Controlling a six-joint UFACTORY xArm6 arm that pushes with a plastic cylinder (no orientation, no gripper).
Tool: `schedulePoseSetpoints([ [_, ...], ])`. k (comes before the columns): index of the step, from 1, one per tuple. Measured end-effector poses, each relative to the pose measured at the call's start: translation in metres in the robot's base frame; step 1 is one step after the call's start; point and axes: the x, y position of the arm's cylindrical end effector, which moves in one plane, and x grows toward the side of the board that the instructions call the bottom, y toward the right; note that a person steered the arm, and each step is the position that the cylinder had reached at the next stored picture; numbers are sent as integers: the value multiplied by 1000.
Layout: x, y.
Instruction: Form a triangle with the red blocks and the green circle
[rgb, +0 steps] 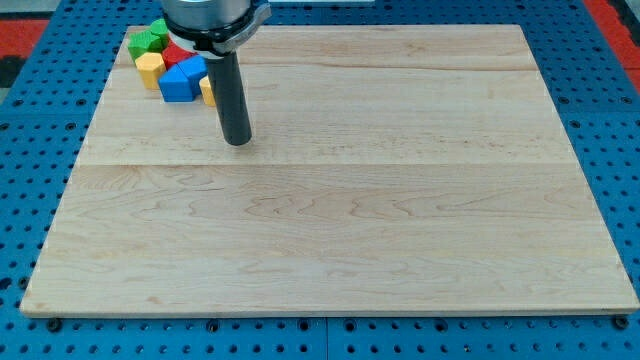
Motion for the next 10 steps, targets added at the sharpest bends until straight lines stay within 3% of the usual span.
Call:
schedulePoseSetpoints([
  [1,4,-3],
  [2,30,-93],
  [3,27,-209],
  [6,27,-209],
  [8,-63,-209],
  [10,-101,-206],
])
